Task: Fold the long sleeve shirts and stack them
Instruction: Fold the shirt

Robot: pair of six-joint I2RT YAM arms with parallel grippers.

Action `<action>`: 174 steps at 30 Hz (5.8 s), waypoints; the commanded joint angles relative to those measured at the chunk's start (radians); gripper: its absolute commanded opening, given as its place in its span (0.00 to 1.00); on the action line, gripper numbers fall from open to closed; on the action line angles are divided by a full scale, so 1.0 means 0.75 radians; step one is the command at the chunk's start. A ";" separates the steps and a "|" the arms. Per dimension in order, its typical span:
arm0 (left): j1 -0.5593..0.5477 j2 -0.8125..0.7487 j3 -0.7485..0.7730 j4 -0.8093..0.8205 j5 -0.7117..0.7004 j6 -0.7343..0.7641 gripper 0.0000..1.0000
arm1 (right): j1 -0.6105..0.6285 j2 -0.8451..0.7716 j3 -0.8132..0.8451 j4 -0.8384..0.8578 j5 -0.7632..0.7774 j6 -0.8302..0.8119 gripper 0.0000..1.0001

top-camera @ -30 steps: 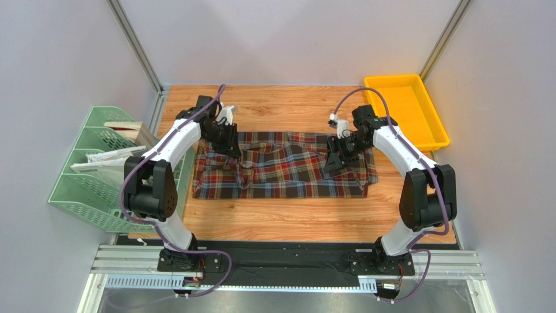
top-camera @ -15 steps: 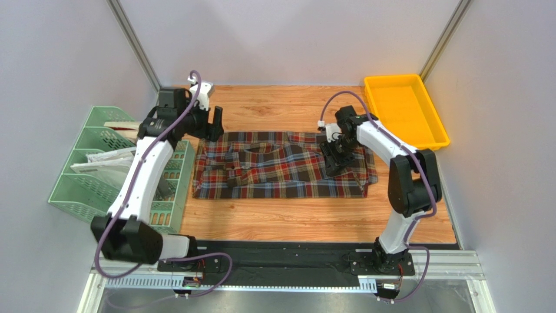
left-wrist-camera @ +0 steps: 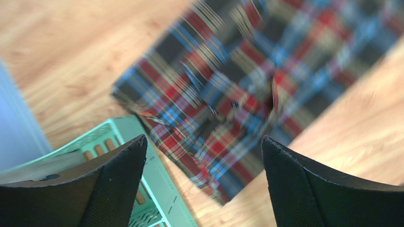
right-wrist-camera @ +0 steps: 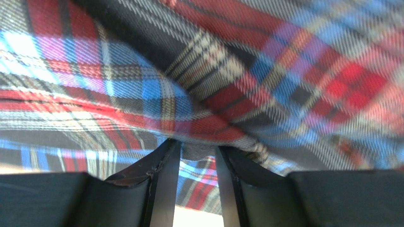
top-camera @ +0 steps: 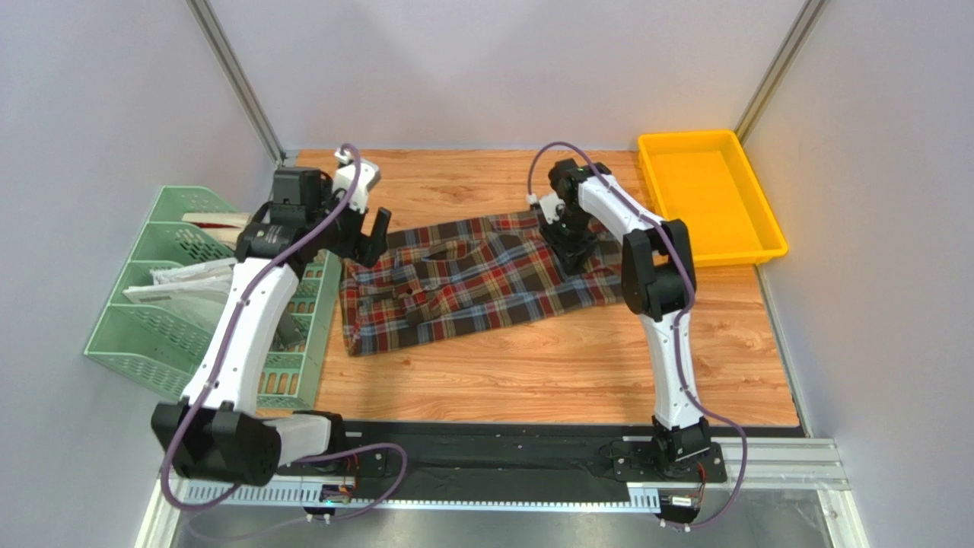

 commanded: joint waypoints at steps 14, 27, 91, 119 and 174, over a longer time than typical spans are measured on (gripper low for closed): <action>-0.297 0.897 0.092 -0.139 -0.413 0.607 0.51 | 0.006 -0.381 0.132 0.275 0.029 0.000 0.54; -0.833 1.000 0.152 -0.566 -0.095 0.337 0.14 | -0.287 -0.543 -0.156 0.064 -0.307 0.115 0.45; -0.258 1.096 0.202 -0.345 -0.401 0.460 0.06 | -0.076 0.171 0.373 0.301 0.331 -0.059 0.34; -0.531 0.212 -0.362 0.053 0.640 -0.352 0.50 | 0.077 -0.874 -0.668 0.383 -0.770 0.405 0.62; -0.416 -0.156 -0.966 0.564 0.413 -1.160 0.60 | 0.779 -1.007 -1.036 1.040 0.272 -0.247 0.00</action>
